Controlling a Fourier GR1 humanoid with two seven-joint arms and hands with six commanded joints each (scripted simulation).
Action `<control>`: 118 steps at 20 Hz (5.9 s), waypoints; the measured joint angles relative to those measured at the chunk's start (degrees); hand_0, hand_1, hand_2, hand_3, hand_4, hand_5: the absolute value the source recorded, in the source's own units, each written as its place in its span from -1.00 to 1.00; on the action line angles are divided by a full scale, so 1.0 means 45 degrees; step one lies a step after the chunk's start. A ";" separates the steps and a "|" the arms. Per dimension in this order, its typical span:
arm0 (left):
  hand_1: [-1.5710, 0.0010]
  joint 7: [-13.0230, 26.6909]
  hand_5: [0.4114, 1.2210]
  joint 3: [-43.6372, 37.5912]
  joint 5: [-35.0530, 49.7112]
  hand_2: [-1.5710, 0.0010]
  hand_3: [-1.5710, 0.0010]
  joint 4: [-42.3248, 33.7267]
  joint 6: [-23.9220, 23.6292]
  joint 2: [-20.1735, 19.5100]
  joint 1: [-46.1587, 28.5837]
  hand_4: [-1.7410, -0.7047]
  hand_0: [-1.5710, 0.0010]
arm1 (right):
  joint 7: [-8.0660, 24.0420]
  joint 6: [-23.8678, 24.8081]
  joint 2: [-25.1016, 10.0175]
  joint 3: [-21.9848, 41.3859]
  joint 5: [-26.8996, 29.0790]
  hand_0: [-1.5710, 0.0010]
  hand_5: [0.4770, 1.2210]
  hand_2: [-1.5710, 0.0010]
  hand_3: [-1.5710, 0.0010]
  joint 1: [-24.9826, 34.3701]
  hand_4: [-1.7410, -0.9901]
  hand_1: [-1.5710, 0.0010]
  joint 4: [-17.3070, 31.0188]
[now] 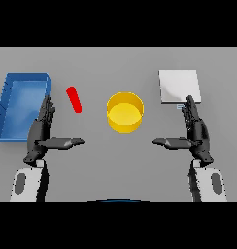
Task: Pick up the red beaker and tilt it to pour out 1 green nut into yellow bowl. Pick up the yellow bowl and place it on the metallic measuring scale.
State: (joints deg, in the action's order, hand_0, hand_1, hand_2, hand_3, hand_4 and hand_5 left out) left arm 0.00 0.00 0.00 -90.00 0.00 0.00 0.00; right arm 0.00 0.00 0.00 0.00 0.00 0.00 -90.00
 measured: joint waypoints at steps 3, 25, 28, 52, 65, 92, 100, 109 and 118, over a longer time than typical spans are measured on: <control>1.00 0.0031 -0.39 -0.0046 0.0040 1.00 1.00 0.0037 0.0010 -0.0047 0.0050 0.16 1.00 | 0.0064 0.0081 0.0088 0.0056 -0.0068 1.00 -0.73 1.00 1.00 0.0112 0.78 1.00 0.0070; 1.00 0.0501 -0.44 0.0318 -0.1677 1.00 1.00 0.2744 0.0404 -0.1150 0.2379 0.09 1.00 | -0.1206 0.0265 -0.0682 0.1564 -0.2640 1.00 -0.60 1.00 1.00 -0.0857 0.36 1.00 -0.1306; 1.00 -0.0117 -0.43 0.0193 -0.1680 1.00 1.00 0.3848 0.0491 -0.1067 0.3306 0.07 1.00 | -0.1426 0.0196 -0.0800 0.1429 -0.2519 1.00 -0.60 1.00 1.00 -0.0732 0.38 1.00 -0.1193; -0.36 -0.2843 0.65 -0.1159 -0.2377 -0.41 -0.35 1.0201 -0.1720 -0.0155 0.7522 -0.71 -0.34 | -0.0929 0.0215 -0.0738 0.1402 -0.2420 1.00 -0.54 1.00 1.00 -0.0925 0.34 1.00 -0.1531; -0.96 -0.2954 0.78 -0.1362 -0.0691 -0.97 -0.95 0.8587 -0.0428 -0.0283 0.7480 -0.94 -0.96 | -0.0942 0.0249 -0.0813 0.1348 -0.2411 1.00 -0.55 1.00 1.00 -0.0873 0.37 1.00 -0.1694; -1.00 0.1440 0.96 0.6797 -0.9371 -1.00 -0.90 0.7625 0.2369 -0.3579 1.1191 -0.92 -1.00 | -0.0756 0.0320 -0.0692 0.1649 -0.2824 1.00 -0.47 1.00 1.00 -0.0984 0.47 1.00 -0.1950; -1.00 0.0076 0.99 0.9221 -1.1893 -1.00 -0.77 0.9169 0.4021 -0.3463 1.3347 -0.97 -1.00 | -0.0738 0.0117 -0.0478 0.1410 -0.2169 1.00 -0.61 1.00 1.00 -0.1110 0.39 1.00 -0.1636; -1.00 -0.1750 1.00 1.1552 -1.4252 -1.00 -0.97 0.9886 0.4143 -0.3538 1.4909 -0.99 -1.00 | -0.0907 0.0843 -0.0283 0.1591 -0.3017 1.00 -0.75 1.00 1.00 -0.0992 0.55 1.00 -0.1636; -1.00 -0.2576 1.00 1.3624 -1.6400 -1.00 -1.00 1.0380 0.3664 -0.3339 1.5785 -0.98 -1.00 | -0.1069 0.0766 -0.0433 0.1487 -0.2929 1.00 -0.73 1.00 1.00 -0.0859 0.61 1.00 -0.1618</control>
State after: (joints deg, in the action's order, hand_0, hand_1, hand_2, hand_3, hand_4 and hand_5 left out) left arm -11.59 61.31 -73.80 -43.29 16.49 -15.03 71.03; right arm -4.81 3.45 -1.95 6.69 -13.18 -3.86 -97.28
